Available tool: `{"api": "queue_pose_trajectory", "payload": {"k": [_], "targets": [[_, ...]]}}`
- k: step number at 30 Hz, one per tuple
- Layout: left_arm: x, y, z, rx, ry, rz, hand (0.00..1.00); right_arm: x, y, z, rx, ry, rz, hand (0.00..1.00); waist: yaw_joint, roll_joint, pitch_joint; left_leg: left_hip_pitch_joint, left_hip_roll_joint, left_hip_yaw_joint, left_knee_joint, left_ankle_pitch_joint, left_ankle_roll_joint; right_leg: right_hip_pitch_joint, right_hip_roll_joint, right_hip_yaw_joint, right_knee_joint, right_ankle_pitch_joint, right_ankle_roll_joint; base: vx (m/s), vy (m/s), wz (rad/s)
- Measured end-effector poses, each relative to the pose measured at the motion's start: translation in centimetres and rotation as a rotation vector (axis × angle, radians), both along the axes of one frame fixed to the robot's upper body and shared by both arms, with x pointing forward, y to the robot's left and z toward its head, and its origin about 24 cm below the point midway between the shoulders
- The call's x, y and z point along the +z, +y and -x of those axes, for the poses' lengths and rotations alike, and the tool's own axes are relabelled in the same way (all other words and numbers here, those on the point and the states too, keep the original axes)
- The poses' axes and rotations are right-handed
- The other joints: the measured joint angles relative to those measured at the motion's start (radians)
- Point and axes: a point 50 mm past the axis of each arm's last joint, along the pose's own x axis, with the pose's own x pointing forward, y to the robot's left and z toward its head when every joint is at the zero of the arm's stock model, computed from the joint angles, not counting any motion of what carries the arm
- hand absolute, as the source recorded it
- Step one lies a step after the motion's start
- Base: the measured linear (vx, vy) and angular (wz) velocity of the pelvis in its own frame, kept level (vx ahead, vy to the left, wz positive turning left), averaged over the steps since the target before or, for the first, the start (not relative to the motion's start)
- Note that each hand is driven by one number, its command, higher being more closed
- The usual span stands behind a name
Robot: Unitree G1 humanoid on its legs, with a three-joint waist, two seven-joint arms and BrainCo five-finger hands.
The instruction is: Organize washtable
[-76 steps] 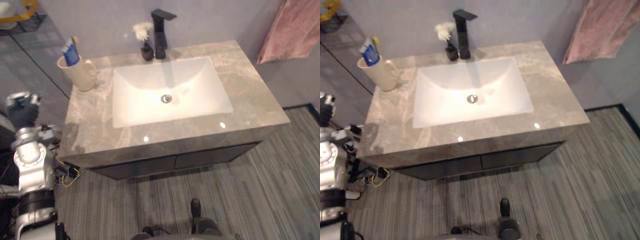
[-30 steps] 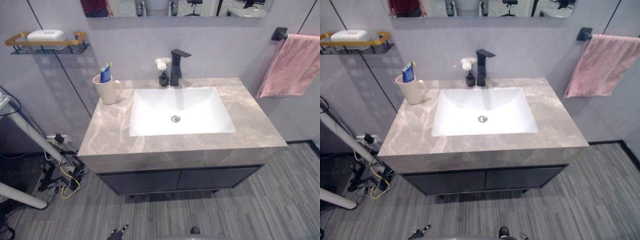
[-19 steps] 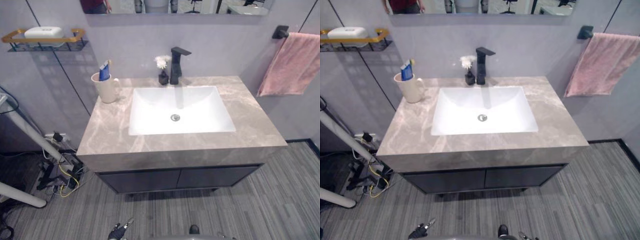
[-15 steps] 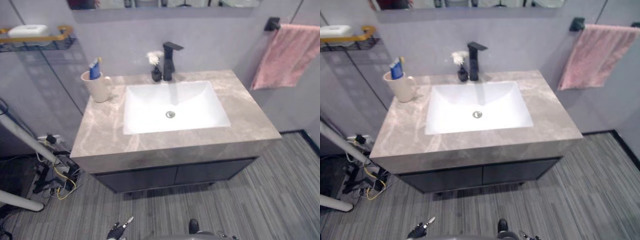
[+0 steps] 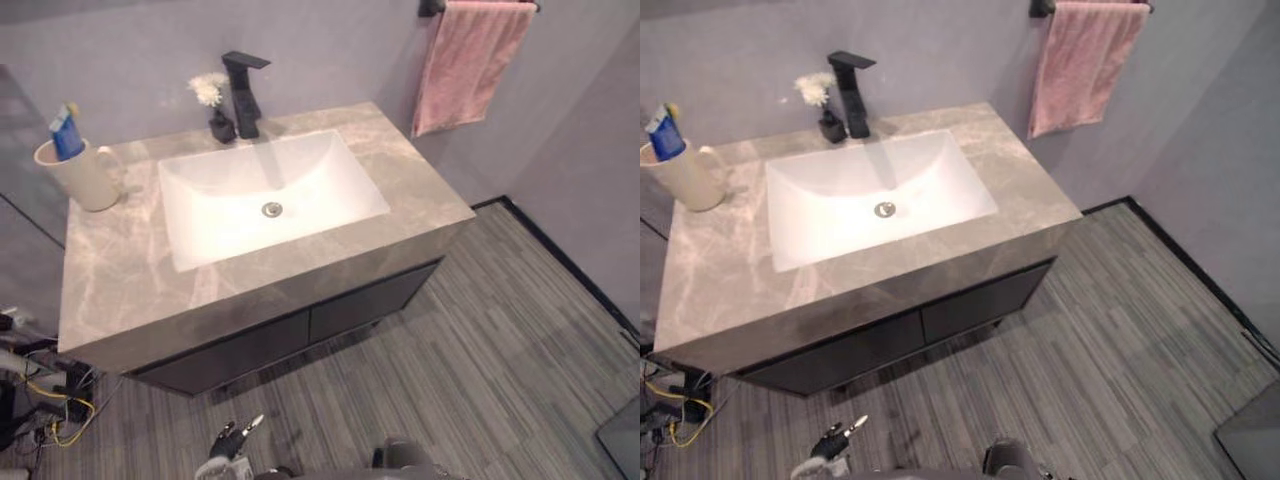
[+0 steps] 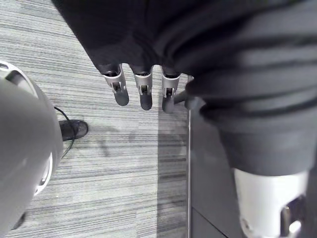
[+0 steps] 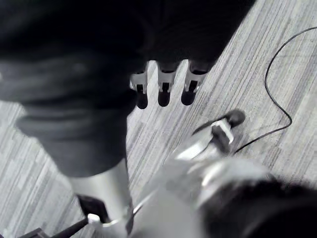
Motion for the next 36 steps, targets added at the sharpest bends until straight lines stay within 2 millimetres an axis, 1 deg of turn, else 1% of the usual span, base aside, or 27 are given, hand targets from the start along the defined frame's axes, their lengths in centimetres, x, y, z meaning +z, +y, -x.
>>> {"api": "queue_pose_trajectory", "payload": {"k": [1, 2, 5, 7, 9, 11, 13, 14, 15, 16, 17, 18, 21, 22, 23, 24, 25, 26, 27, 28, 29, 31, 32, 33, 34, 35, 36], "targets": [[0.0, 0.0, -0.1, 0.003, 0.001, 0.003, 0.0, 0.3, -0.2, -1.6, 0.009, -0.044, 0.009, 0.0, 0.005, 0.007, -0.005, -0.024, 0.012, 0.019, 0.0, 0.015, -0.006, 0.045, 0.022, -0.006, -0.14, -0.009, 0.002, -0.08, -0.199, -0.65], [0.0, -0.3, -0.3, -0.002, -0.003, 0.01, 0.0, 0.4, -0.2, -2.4, 0.014, -0.071, 0.015, 0.0, 0.005, 0.012, -0.002, -0.035, 0.016, 0.026, 0.001, 0.028, -0.009, 0.074, 0.032, -0.006, -0.229, -0.008, 0.0, -0.1, -0.202, -0.57], [0.1, -1.0, -1.1, -0.017, -0.022, 0.025, 0.0, 0.5, 0.2, -3.3, 0.05, -0.082, 0.014, 0.0, 0.012, 0.016, -0.002, -0.047, 0.04, 0.036, 0.05, 0.03, -0.013, 0.165, 0.046, -0.003, -0.413, -0.004, -0.007, -0.08, -0.171, -0.23], [0.2, -1.2, -1.4, -0.006, -0.031, 0.029, 0.0, 0.5, 0.3, -3.4, 0.074, -0.08, 0.02, 0.0, 0.014, 0.017, -0.001, -0.048, 0.059, 0.035, 0.073, 0.031, -0.015, 0.197, 0.061, -0.005, -0.463, 0.001, -0.014, -0.08, -0.165, -0.12], [0.1, -1.2, -1.2, 0.001, -0.025, 0.027, 0.0, 0.5, 0.3, -3.3, 0.074, -0.079, 0.024, 0.0, 0.014, 0.025, 0.009, -0.053, 0.105, 0.023, 0.127, 0.033, -0.02, 0.23, 0.092, -0.009, -0.493, 0.013, -0.033, -0.12, -0.203, -0.05], [0.2, -1.1, -1.3, 0.005, -0.028, 0.023, 0.0, 0.5, 0.2, -3.3, 0.073, -0.08, 0.027, 0.0, 0.014, 0.031, 0.03, -0.061, 0.145, 0.018, 0.198, 0.032, -0.021, 0.249, 0.112, -0.016, -0.492, 0.018, -0.04, -0.11, -0.126, 0.01], [0.1, -1.0, -1.1, 0.023, -0.028, 0.025, 0.0, 0.6, -0.4, -3.1, 0.073, -0.078, 0.044, 0.0, 0.015, 0.054, 0.056, -0.091, 0.198, -0.021, 0.309, 0.023, -0.035, 0.263, 0.145, -0.026, -0.486, 0.018, -0.041, -0.18, -0.137, -0.1], [0.1, -1.0, -1.1, 0.025, -0.025, 0.027, 0.0, 0.7, -0.7, -3.1, 0.073, -0.077, 0.051, 0.0, 0.015, 0.061, 0.059, -0.103, 0.202, -0.053, 0.327, 0.027, -0.043, 0.261, 0.15, -0.026, -0.481, 0.016, -0.045, -0.14, -0.085, -0.14], [0.1, -1.0, -1.0, 0.03, -0.025, 0.028, 0.0, 0.7, -1.2, -3.0, 0.068, -0.074, 0.063, 0.0, 0.014, 0.07, 0.069, -0.121, 0.193, -0.132, 0.355, 0.038, -0.064, 0.259, 0.15, -0.023, -0.463, 0.009, -0.057, -0.17, -0.045, -0.16], [0.0, -1.1, -0.8, 0.036, -0.019, 0.032, 0.0, 0.7, -1.5, -2.6, 0.062, -0.059, 0.065, 0.0, 0.015, 0.069, 0.077, -0.136, 0.171, -0.232, 0.383, 0.031, -0.085, 0.249, 0.148, -0.015, -0.451, 0.002, -0.07, -0.17, -0.006, -0.24], [0.0, -1.1, -0.6, 0.042, -0.017, 0.034, 0.0, 0.6, -1.7, -2.4, 0.058, -0.052, 0.069, 0.0, 0.017, 0.071, 0.078, -0.14, 0.157, -0.279, 0.403, 0.02, -0.102, 0.245, 0.143, -0.004, -0.444, -0.006, -0.082, -0.15, 0.044, -0.49], [-0.2, -1.3, -0.1, 0.086, -0.011, 0.048, 0.0, 0.7, -2.1, -2.3, 0.045, -0.051, 0.078, 0.0, 0.024, 0.082, 0.082, -0.14, 0.13, -0.364, 0.45, -0.008, -0.139, 0.244, 0.142, 0.022, -0.436, -0.011, -0.09, -0.09, 0.109, -0.63], [-0.3, -1.0, 0.8, 0.13, 0.005, 0.054, 0.0, 0.6, -1.9, -1.9, 0.002, -0.05, 0.066, 0.0, 0.023, 0.086, 0.081, -0.116, 0.094, -0.473, 0.467, -0.041, -0.141, 0.242, 0.146, 0.073, -0.419, -0.01, -0.085, -0.1, 0.152, -0.65], [-0.4, -1.1, 1.0, 0.131, 0.011, 0.055, 0.0, 0.5, -1.8, -1.6, -0.023, -0.046, 0.059, 0.0, 0.023, 0.094, 0.072, -0.088, 0.091, -0.48, 0.426, -0.072, -0.135, 0.235, 0.149, 0.095, -0.419, -0.007, -0.072, -0.15, 0.22, -0.52], [-0.5, -1.3, 1.2, 0.132, 0.018, 0.062, 0.0, 0.5, -1.8, -1.3, -0.033, -0.042, 0.057, 0.0, 0.015, 0.093, 0.043, -0.035, 0.084, -0.475, 0.305, -0.123, -0.108, 0.2, 0.151, 0.117, -0.419, -0.006, -0.059, -0.14, 0.238, -0.45], [-0.5, -1.5, 1.2, 0.13, 0.019, 0.066, 0.0, 0.5, -1.9, -1.3, -0.033, -0.042, 0.057, 0.0, 0.009, 0.099, 0.036, -0.009, 0.079, -0.471, 0.241, -0.138, -0.093, 0.187, 0.152, 0.127, -0.418, -0.002, -0.052, -0.15, 0.253, -0.51], [-0.4, -1.0, 1.0, 0.114, 0.015, 0.051, 0.0, 0.4, -1.3, -1.2, -0.038, -0.037, 0.04, 0.0, 0.013, 0.067, 0.031, 0.019, 0.046, -0.448, 0.152, -0.106, -0.081, 0.159, 0.134, 0.15, -0.414, 0.012, -0.041, -0.11, 0.153, -0.43], [-0.4, -0.8, 1.1, 0.104, 0.02, 0.041, 0.0, 0.3, -1.0, -0.8, -0.039, -0.028, 0.034, 0.0, 0.014, 0.048, 0.016, 0.024, 0.03, -0.433, 0.108, -0.082, -0.076, 0.139, 0.118, 0.164, -0.417, 0.018, -0.035, -0.14, 0.14, -0.41], [-0.4, -0.5, 1.2, 0.082, 0.03, 0.029, 0.0, 0.2, -0.8, -0.4, -0.041, -0.02, 0.025, 0.0, 0.006, 0.037, 0.001, 0.023, 0.006, -0.429, 0.061, -0.055, -0.07, 0.117, 0.097, 0.167, -0.421, 0.024, -0.026, -0.1, 0.09, -0.09], [-0.3, -0.4, 0.7, 0.022, 0.027, 0.01, 0.0, 0.1, -0.4, 0.1, -0.043, -0.012, 0.014, 0.0, -0.012, 0.016, -0.011, 0.024, -0.019, -0.428, 0.009, -0.026, -0.064, 0.098, 0.074, 0.168, -0.426, 0.032, -0.013, -0.08, 0.114, -0.03], [-0.2, -0.6, 0.2, -0.041, 0.022, -0.005, 0.0, 0.0, -0.2, 0.6, -0.044, -0.003, 0.005, 0.0, -0.014, 0.011, -0.015, 0.026, -0.038, -0.418, -0.028, -0.006, -0.058, 0.084, 0.061, 0.182, -0.442, 0.046, -0.012, -0.04, 0.116, -0.1], [-0.1, -0.8, -0.3, -0.087, 0.015, -0.015, 0.0, -0.1, -0.1, 1.1, -0.045, 0.009, -0.002, 0.0, -0.013, -0.003, -0.021, 0.029, -0.054, -0.398, -0.043, 0.0, -0.052, 0.077, 0.054, 0.206, -0.465, 0.068, -0.002, -0.02, 0.13, -0.43], [0.0, -1.1, -0.6, -0.123, 0.013, -0.023, 0.0, -0.1, 0.0, 1.3, -0.046, 0.016, -0.005, 0.0, -0.013, 0.002, -0.017, 0.037, -0.06, -0.364, -0.049, 0.001, -0.05, 0.069, 0.053, 0.235, -0.476, 0.092, -0.003, 0.01, 0.133, -0.64], [0.0, -1.2, -0.7, -0.13, 0.01, -0.025, 0.0, -0.1, 0.0, 1.3, -0.042, 0.013, -0.006, 0.0, -0.013, -0.006, -0.02, 0.045, -0.062, -0.346, -0.05, 0.003, -0.045, 0.069, 0.054, 0.248, -0.475, 0.098, -0.003, 0.04, 0.132, -0.84], [0.0, -1.4, -1.1, -0.139, 0.006, -0.023, 0.0, 0.0, 0.1, 1.0, -0.037, 0.0, -0.005, 0.0, -0.014, -0.001, -0.013, 0.053, -0.058, -0.31, -0.045, 0.002, -0.041, 0.06, 0.061, 0.257, -0.472, 0.117, -0.008, 0.03, 0.072, -0.94], [0.0, -1.9, -1.4, -0.145, -0.002, -0.013, 0.0, 0.1, -0.2, 0.4, -0.032, -0.024, 0.006, 0.0, -0.012, 0.014, -0.004, 0.055, -0.041, -0.269, -0.03, -0.007, -0.027, 0.036, 0.081, 0.238, -0.45, 0.149, -0.038, 0.01, 0.056, -1.04], [0.0, -1.9, -1.5, -0.143, -0.002, -0.014, 0.0, 0.2, -0.2, 0.1, -0.018, -0.035, 0.011, 0.0, -0.009, 0.021, 0.001, 0.057, -0.032, -0.241, -0.024, -0.01, -0.023, 0.02, 0.092, 0.22, -0.432, 0.167, -0.053, -0.03, 0.039, -1.14]]}}
